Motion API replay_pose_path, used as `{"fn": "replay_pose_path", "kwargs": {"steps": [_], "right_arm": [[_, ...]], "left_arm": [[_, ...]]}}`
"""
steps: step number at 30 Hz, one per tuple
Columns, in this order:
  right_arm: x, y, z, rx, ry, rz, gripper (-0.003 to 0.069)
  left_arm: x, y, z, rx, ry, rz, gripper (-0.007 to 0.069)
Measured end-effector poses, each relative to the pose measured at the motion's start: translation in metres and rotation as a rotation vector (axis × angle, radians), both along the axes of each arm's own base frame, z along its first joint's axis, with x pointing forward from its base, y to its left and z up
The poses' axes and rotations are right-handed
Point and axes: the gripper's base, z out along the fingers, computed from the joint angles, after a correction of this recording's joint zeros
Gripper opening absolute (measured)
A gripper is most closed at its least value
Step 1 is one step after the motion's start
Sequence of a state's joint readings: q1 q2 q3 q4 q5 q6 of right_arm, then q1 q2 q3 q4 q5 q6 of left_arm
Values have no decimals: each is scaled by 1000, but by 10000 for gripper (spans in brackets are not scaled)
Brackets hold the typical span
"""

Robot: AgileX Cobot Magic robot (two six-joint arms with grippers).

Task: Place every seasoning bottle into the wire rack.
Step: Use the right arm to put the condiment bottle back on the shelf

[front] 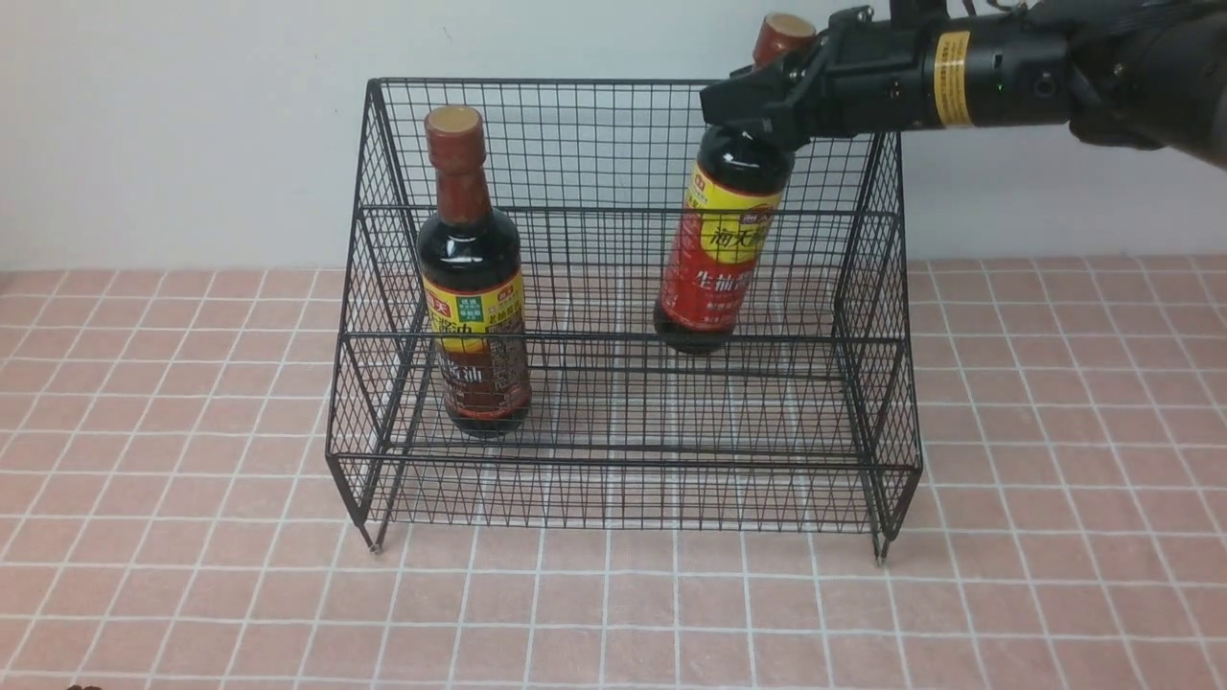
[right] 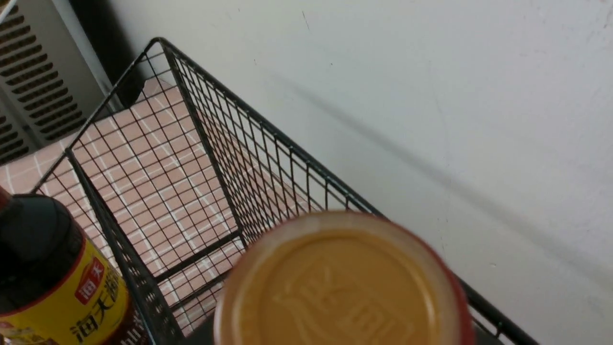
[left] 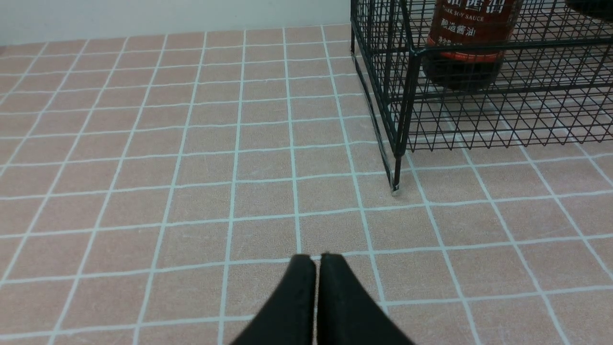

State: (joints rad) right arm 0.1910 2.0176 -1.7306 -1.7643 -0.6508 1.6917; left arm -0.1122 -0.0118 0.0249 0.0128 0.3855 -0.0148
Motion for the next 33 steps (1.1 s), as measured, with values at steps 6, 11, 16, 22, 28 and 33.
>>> {"fn": "replay_pose_path", "kwargs": {"steps": [6,11,16,22,28,33], "right_arm": [[-4,-3,15,-41,-95,-10,273],[-8,1,15,-57,-122,46,273],[-10,4,15,-82,-160,75,273],[-6,5,7,-92,-152,80,272],[-2,6,-3,-97,-132,81,272],[-2,6,-3,-97,-133,78,272]], "left_arm": [[0,0,0,0,0,0,-7],[0,0,0,0,0,0,-7],[0,0,0,0,0,0,-7],[0,0,0,0,0,0,-7],[0,0,0,0,0,0,-7],[0,0,0,0,0,0,-7]]}}
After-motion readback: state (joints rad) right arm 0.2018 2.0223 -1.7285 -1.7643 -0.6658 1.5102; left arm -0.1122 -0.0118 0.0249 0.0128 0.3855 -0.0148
